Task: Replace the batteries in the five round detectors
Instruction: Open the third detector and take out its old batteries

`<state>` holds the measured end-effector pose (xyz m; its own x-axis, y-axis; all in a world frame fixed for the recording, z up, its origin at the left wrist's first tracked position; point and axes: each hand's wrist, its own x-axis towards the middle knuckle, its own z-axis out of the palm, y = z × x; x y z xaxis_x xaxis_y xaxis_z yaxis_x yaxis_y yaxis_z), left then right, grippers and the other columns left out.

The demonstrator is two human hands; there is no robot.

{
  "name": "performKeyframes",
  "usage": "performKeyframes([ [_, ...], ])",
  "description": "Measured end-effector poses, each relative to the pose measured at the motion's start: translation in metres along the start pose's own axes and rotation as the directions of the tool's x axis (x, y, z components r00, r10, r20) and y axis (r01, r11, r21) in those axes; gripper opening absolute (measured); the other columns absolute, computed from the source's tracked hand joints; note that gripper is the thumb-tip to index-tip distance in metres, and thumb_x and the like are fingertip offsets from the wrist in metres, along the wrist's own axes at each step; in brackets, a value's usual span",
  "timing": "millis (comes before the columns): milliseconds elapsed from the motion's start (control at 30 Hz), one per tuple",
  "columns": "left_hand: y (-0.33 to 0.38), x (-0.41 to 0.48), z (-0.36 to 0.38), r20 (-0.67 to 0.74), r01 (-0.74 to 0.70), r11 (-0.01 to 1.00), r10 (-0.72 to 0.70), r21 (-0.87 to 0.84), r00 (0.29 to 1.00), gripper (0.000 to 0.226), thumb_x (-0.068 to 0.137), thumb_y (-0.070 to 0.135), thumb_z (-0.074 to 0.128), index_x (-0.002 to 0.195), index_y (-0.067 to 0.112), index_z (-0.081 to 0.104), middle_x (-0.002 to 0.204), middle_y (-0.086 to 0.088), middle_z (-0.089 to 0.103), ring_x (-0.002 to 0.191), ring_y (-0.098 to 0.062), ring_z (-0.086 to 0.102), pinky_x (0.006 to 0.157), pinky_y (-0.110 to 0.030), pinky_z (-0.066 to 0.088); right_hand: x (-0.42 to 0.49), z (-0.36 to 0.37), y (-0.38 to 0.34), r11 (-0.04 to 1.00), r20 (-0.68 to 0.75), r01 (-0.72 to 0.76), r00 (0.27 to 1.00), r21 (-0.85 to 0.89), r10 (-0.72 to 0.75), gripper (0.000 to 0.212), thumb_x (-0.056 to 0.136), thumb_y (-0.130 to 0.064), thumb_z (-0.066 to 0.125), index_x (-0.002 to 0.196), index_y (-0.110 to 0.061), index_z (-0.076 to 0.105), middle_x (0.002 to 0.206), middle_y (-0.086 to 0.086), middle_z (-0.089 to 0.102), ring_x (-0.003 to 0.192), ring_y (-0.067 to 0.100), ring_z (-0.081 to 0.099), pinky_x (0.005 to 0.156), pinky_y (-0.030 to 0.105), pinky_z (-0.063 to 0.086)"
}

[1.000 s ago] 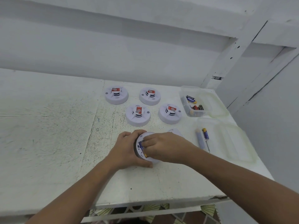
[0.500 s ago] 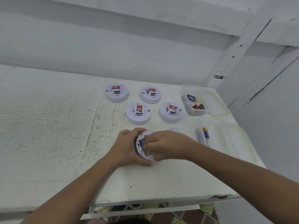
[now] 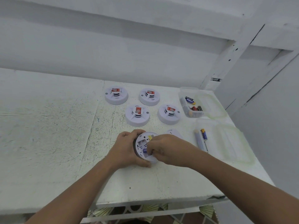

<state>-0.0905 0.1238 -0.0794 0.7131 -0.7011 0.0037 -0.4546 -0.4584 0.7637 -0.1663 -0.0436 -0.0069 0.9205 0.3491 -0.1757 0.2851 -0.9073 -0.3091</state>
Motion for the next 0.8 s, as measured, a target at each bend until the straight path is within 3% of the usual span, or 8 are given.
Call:
performKeyframes([
  [133,-0.001,0.0,0.001,-0.009,-0.003,1.0,0.003,-0.015,1.0,0.097,0.032,0.065,0.078,0.118,0.045,0.039,0.107,0.037,0.049,0.107,0.022,0.03,0.096,-0.012,0.02,-0.009,-0.002,0.001,0.942,-0.046,-0.181,0.978,0.283,0.202,0.023,0.089,-0.009,0.053,0.103,-0.023,0.063,0.089,-0.012,0.061,0.068,0.01,0.055,0.06,0.021,0.045],
  [267,-0.002,0.0,0.001,-0.013,0.011,1.0,-0.011,-0.018,1.0,0.096,0.033,0.062,0.083,0.116,0.049,0.037,0.108,0.038,0.047,0.108,0.024,0.022,0.091,-0.01,0.023,-0.022,-0.01,0.012,0.692,-0.062,-0.28,0.903,0.665,0.425,0.037,0.084,-0.001,0.057,0.106,-0.03,0.063,0.094,-0.002,0.062,0.072,0.02,0.068,0.064,0.031,0.057],
  [400,-0.001,0.0,0.0,0.003,0.032,0.999,-0.032,-0.023,0.999,0.094,0.034,0.059,0.086,0.113,0.053,0.036,0.108,0.039,0.046,0.105,0.015,0.028,0.088,-0.009,0.024,-0.038,-0.021,0.03,0.418,-0.108,-0.212,0.776,0.883,0.621,0.034,0.081,0.008,0.062,0.105,-0.015,0.065,0.092,0.018,0.065,0.079,0.035,0.071,0.076,0.041,0.059],
  [500,-0.003,0.0,0.001,-0.002,0.055,0.998,-0.055,-0.025,0.998,0.098,0.032,0.06,0.086,0.117,0.05,0.037,0.11,0.038,0.046,0.11,-0.004,0.032,0.085,-0.014,0.026,-0.057,-0.035,0.052,0.267,-0.129,-0.122,0.64,0.956,0.757,0.032,0.084,0.012,0.058,0.106,-0.011,0.065,0.087,0.026,0.065,0.077,0.034,0.07,0.07,0.033,0.059],
  [567,-0.003,0.0,0.001,-0.003,0.062,0.997,-0.063,-0.033,0.998,0.098,0.031,0.06,0.086,0.116,0.051,0.037,0.11,0.037,0.047,0.11,-0.007,0.031,0.084,-0.014,0.027,-0.07,-0.04,0.07,0.274,-0.147,-0.151,0.556,0.95,0.818,0.032,0.084,0.011,0.058,0.104,-0.012,0.065,0.083,0.024,0.065,0.071,0.031,0.07,0.075,0.039,0.059],
  [633,-0.002,0.0,0.002,-0.005,0.061,0.998,-0.061,-0.033,0.998,0.097,0.031,0.059,0.085,0.115,0.051,0.037,0.11,0.036,0.048,0.11,-0.006,0.032,0.082,-0.013,0.028,-0.081,-0.039,0.085,0.362,-0.176,-0.338,0.472,0.868,0.864,0.031,0.084,0.008,0.058,0.103,-0.015,0.065,0.077,0.018,0.067,0.066,0.028,0.071,0.08,0.043,0.057],
  [700,-0.002,0.0,0.003,-0.013,0.073,0.997,-0.073,-0.037,0.997,0.098,0.031,0.057,0.087,0.116,0.051,0.038,0.11,0.036,0.048,0.11,-0.006,0.031,0.08,-0.012,0.029,-0.087,-0.036,0.091,0.44,-0.215,-0.573,0.418,0.692,0.883,0.031,0.083,0.003,0.056,0.102,-0.019,0.064,0.075,0.01,0.068,0.06,0.022,0.068,0.067,0.031,0.055],
  [800,-0.003,0.0,0.003,-0.024,0.079,0.996,-0.08,-0.034,0.996,0.099,0.032,0.054,0.089,0.118,0.049,0.04,0.11,0.035,0.049,0.111,-0.007,0.032,0.08,-0.017,0.031,-0.09,-0.026,0.094,0.45,-0.177,-0.725,0.424,0.521,0.888,0.032,0.081,0.001,0.052,0.1,-0.023,0.062,0.081,0.009,0.066,0.059,0.02,0.06,0.052,0.023,0.043],
])
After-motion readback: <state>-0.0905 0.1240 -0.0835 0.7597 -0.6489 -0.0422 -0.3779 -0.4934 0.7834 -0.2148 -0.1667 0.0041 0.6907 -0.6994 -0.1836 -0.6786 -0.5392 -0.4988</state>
